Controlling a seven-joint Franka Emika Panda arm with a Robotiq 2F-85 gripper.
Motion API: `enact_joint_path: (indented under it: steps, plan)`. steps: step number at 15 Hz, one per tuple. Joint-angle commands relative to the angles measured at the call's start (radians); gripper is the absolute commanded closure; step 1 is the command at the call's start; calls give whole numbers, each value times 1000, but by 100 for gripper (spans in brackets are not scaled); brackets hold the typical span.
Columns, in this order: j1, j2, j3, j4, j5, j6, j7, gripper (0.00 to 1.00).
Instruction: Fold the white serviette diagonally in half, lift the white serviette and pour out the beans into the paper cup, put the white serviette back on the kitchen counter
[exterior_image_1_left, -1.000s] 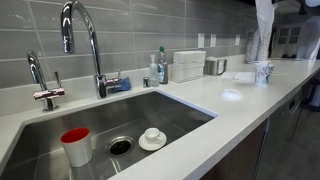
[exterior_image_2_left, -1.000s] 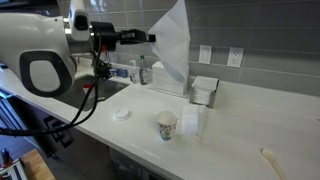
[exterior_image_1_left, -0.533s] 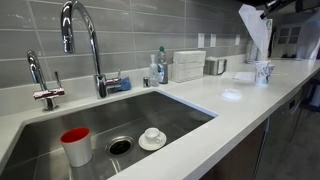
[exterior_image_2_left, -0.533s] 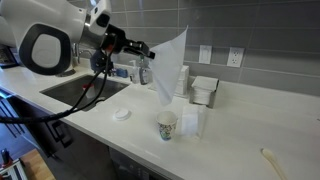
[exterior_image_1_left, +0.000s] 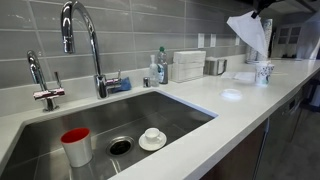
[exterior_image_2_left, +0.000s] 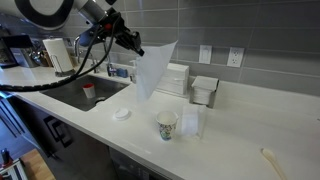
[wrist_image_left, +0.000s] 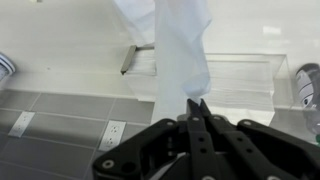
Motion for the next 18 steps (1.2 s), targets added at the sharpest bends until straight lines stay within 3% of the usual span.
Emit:
enact_joint_path:
  steps: [1, 5, 7, 12, 18]
  plan:
    - [42, 104, 33, 164, -24, -245, -5, 100]
    - [92, 230, 59, 294, -28, -446, -31, 100]
    - [114, 295, 55, 332, -9, -480, -60, 100]
    - [134, 424, 57, 349, 5, -394, -106, 100]
    - [144, 526, 66, 334, 183, -354, -164, 100]
